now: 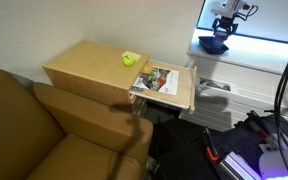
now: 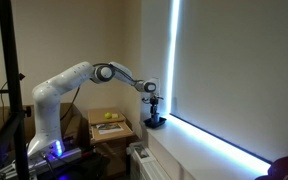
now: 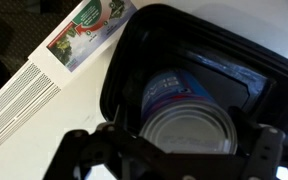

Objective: Pick up the blue can from the cabinet and put it in the black bowl by the window.

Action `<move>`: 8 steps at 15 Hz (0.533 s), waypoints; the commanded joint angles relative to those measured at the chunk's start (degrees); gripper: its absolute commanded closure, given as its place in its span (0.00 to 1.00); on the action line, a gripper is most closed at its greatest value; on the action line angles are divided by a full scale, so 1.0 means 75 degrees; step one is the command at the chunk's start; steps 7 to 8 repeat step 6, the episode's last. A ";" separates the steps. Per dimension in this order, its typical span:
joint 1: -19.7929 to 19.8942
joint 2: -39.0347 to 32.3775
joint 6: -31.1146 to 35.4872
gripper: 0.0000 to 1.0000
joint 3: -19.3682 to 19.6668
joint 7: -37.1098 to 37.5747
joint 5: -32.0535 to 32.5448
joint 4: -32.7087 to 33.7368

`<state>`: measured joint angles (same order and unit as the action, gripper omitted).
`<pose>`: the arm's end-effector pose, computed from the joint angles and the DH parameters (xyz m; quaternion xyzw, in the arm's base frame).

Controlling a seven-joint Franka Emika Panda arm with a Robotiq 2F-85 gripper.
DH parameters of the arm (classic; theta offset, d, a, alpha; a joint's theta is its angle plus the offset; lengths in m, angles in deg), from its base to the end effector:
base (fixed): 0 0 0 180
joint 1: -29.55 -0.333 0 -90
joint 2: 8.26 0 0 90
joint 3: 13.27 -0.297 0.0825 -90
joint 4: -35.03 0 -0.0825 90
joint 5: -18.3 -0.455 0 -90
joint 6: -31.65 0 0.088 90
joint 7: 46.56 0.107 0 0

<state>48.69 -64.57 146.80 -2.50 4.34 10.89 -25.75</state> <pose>0.7373 -0.3621 0.1931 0.7692 -0.6386 -0.0059 0.0217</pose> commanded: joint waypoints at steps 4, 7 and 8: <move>0.0174 0.0965 -0.1126 0.00 -0.0087 -0.0485 -0.0113 -0.0033; 0.0072 0.0726 -0.0923 0.00 -0.0007 -0.0331 -0.0051 0.0151; 0.0072 0.0726 -0.0923 0.00 -0.0007 -0.0331 -0.0051 0.0151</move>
